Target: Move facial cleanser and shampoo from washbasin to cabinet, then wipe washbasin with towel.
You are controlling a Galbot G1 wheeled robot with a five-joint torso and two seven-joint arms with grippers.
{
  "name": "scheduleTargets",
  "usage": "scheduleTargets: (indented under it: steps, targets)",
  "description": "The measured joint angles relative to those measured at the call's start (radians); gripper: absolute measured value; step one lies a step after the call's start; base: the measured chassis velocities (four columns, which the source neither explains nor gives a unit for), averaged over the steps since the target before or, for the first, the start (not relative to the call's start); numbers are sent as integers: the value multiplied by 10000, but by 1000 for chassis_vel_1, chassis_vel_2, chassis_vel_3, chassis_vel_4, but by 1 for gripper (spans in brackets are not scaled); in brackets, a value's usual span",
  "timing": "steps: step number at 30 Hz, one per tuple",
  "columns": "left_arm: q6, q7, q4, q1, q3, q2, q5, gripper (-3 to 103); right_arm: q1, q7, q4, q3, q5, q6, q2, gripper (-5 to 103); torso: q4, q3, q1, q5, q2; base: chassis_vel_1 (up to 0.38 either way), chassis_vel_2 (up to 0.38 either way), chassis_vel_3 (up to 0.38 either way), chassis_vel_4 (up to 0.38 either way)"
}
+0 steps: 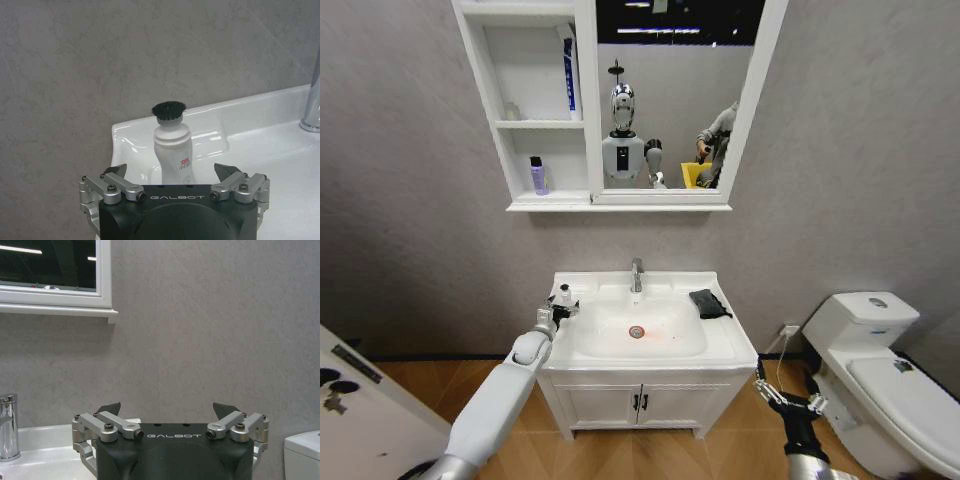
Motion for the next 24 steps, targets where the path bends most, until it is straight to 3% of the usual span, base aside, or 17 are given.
scheduleTargets:
  steps: [6, 8, 9, 11, 18, 20, 24]
  targets:
    - [-233, 144, 684, -257, -139, -166, 6, 90, 33, -11, -78, -5, 23, 45, -10, 100, -1, 0, 1, -1, -1, 0, 0, 0, 0]
    - [-249, 326, 731, -283, -174, -157, -107, 80, 48, -14, -110, -12, 14, 50, -6, 100, -1, 0, 0, 0, 0, 0, 0, 0, 0]
    - [-249, 326, 731, -283, -174, -157, -107, 80, 48, -14, -110, -12, 14, 50, -6, 100, -1, 0, 0, 0, 0, 0, 0, 0, 0]
    - [-249, 454, 643, -253, -181, -116, -255, 64, 60, -14, -141, -13, -6, 59, -6, 100, -1, 0, 0, 0, 0, 0, 0, 0, 0]
    - [-208, 779, 345, -129, -185, -61, -608, 46, 63, -14, -146, -9, -28, 66, 2, 100, -1, 0, 0, -1, -1, 0, 0, 0, 0]
    - [-129, 845, 81, -26, -185, -30, -850, 32, 39, -13, -168, 4, -67, 113, 10, 100, -1, 0, 0, -1, -1, 0, 0, 0, 0]
    - [-17, 848, -301, 112, -235, 57, -975, 29, -30, -6, -115, 5, -100, 130, 15, 100, -2, 1, 0, -3, -1, 0, 0, 0, 0]
